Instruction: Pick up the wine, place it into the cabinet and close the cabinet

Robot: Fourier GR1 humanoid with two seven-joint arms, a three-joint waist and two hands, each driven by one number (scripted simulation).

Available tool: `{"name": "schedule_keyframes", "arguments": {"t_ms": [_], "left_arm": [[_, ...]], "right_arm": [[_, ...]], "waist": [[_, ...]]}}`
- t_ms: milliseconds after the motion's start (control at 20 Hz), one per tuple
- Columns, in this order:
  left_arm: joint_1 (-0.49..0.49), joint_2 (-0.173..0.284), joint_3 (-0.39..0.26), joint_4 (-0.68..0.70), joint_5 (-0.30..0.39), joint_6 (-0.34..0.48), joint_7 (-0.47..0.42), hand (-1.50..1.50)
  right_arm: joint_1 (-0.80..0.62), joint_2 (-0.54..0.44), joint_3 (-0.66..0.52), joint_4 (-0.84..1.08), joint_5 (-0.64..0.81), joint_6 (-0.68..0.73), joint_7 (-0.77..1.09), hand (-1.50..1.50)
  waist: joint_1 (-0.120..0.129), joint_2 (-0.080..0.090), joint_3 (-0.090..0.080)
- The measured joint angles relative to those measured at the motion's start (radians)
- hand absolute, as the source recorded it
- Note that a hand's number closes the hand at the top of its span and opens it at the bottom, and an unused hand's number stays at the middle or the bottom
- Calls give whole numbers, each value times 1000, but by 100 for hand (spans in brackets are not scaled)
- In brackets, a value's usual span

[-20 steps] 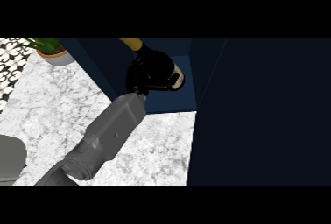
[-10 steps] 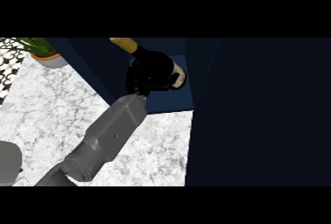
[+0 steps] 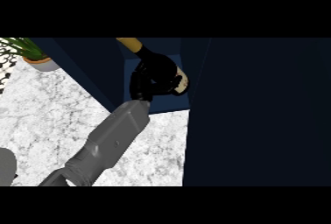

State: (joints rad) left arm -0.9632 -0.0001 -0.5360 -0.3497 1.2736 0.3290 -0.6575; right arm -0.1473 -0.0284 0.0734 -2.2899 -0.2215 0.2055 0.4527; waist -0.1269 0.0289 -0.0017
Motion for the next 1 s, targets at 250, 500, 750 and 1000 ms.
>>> {"name": "schedule_keyframes", "arguments": {"t_ms": [250,500,750,1000], "left_arm": [[7,1,-22,-27,66,24,-30,150],[8,3,-45,-55,139,66,-63,-150],[0,1,-68,-60,199,81,-98,-150],[-31,0,-97,-30,231,118,-110,-150]], "right_arm": [[4,8,19,-7,7,-2,0,-150],[9,3,16,-9,6,3,-3,-150],[16,-9,3,-8,-4,15,-8,-150],[31,-5,8,-7,-4,20,-21,-150]], "waist": [[-10,2,0],[-10,2,0],[-8,2,0],[-12,4,1]]}}
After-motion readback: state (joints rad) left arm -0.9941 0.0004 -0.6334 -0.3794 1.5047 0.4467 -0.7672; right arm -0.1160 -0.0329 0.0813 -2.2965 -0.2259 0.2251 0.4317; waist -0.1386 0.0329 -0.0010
